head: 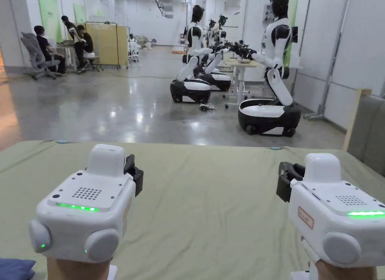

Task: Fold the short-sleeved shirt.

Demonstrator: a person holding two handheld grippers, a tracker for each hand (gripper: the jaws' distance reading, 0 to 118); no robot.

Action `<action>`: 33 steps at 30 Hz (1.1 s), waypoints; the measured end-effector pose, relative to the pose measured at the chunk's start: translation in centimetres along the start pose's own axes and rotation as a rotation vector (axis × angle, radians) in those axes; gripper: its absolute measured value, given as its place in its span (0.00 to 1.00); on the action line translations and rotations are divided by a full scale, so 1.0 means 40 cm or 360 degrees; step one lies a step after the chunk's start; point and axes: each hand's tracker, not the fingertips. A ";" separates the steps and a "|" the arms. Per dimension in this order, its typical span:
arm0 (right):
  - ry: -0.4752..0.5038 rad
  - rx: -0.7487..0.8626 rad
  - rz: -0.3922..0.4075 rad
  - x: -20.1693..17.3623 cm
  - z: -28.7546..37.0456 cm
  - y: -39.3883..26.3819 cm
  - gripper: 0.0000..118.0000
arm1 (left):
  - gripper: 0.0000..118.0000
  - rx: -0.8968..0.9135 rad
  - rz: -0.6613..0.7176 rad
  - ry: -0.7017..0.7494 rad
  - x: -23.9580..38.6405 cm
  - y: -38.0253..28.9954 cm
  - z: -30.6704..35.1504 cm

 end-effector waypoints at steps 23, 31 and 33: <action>0.0101 -0.0021 -0.0001 -0.028 -0.006 -0.040 0.68 | 1.00 0.0023 0.0101 0.0010 -0.014 -0.024 0.026; 0.0208 -0.0002 -0.0067 -0.045 0.012 -0.007 0.76 | 1.00 0.0073 0.0102 0.0032 -0.026 -0.030 0.036; 0.0108 -0.0083 -0.0010 -0.064 0.012 0.005 0.76 | 1.00 0.0074 0.0123 0.0029 -0.031 -0.028 0.036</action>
